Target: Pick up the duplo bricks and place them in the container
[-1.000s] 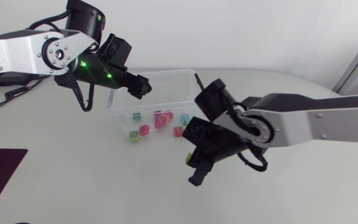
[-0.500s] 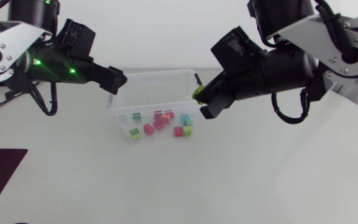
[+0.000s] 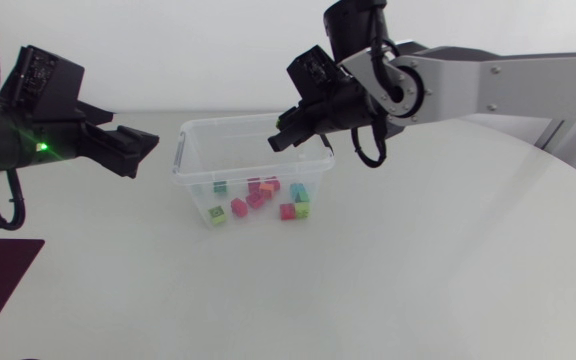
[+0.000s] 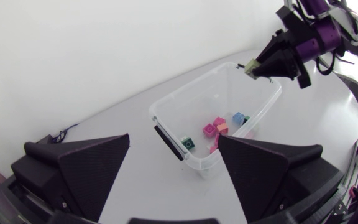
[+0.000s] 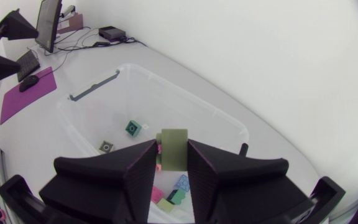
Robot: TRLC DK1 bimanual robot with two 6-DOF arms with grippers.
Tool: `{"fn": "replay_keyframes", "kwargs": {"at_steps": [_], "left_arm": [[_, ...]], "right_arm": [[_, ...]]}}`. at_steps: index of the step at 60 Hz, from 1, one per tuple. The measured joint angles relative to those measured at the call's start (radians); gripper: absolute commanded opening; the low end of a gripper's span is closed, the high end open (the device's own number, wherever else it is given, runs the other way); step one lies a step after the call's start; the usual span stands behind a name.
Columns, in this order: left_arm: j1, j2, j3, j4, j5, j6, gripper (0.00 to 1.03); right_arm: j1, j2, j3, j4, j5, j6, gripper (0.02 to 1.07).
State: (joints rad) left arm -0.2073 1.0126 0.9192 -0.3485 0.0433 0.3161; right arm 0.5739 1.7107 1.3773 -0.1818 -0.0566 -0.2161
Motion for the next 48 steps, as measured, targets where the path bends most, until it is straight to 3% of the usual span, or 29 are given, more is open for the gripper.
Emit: {"fn": "replay_keyframes", "kwargs": {"at_steps": [3,5,7,8,25,38,48], "left_arm": [[0.007,-0.028,-0.012,0.000,0.000,0.005,0.99],[0.017,-0.049,-0.024,0.005,0.000,0.009,0.99],[0.029,-0.071,-0.037,0.011,-0.002,0.020,0.99],[0.032,-0.077,-0.041,0.014,-0.006,0.022,0.99],[0.116,-0.218,-0.126,0.056,-0.034,0.072,0.99],[0.162,-0.311,-0.174,0.086,-0.036,0.105,0.99],[0.155,-0.381,-0.261,0.137,-0.038,0.111,0.99]], "right_arm": [[0.000,0.035,0.023,0.010,0.016,0.000,0.57],[0.000,0.065,0.044,0.019,0.032,0.000,0.72],[0.000,0.093,0.065,0.026,0.040,0.000,0.98],[0.000,0.100,0.069,0.027,0.044,0.000,1.01],[0.000,0.077,0.051,0.098,0.159,0.011,1.02],[-0.002,-0.158,-0.149,0.115,0.226,0.003,1.02],[-0.061,-0.342,-0.331,0.121,0.238,-0.007,1.02]]}}
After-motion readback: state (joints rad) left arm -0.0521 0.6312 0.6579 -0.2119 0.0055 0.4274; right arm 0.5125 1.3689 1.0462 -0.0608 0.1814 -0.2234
